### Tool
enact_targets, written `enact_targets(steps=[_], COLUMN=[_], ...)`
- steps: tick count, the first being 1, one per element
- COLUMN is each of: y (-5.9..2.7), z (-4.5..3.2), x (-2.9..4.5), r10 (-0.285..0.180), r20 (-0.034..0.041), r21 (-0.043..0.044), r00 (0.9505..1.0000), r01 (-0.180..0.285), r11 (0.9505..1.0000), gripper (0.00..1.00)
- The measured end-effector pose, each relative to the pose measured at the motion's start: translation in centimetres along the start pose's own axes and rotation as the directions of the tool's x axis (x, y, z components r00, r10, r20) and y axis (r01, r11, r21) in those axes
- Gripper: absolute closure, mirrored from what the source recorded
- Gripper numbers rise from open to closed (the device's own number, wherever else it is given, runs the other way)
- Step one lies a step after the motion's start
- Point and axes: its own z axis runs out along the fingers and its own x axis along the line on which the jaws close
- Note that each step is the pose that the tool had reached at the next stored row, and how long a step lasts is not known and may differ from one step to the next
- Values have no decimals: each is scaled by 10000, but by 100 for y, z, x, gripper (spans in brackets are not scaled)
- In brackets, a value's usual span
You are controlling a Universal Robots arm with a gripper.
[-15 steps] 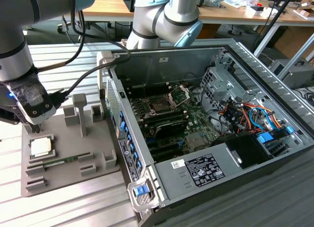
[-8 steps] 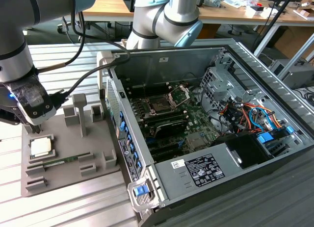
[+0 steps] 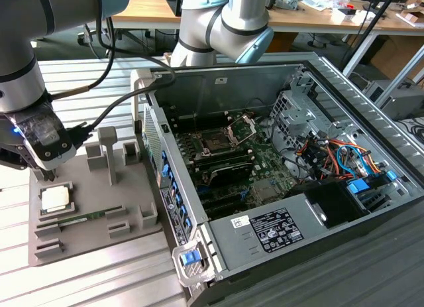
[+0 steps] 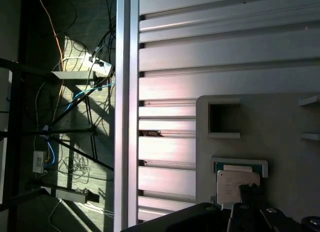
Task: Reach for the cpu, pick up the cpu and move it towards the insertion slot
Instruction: 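Pick up the cpu and move it towards the insertion slot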
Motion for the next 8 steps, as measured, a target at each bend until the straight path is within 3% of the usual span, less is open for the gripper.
enact_targets(steps=[8], y=[-1], z=[22], x=[1], r10=[0], r20=[0], r21=[0], r00=[10000], r01=[0], r11=[10000], gripper=[89])
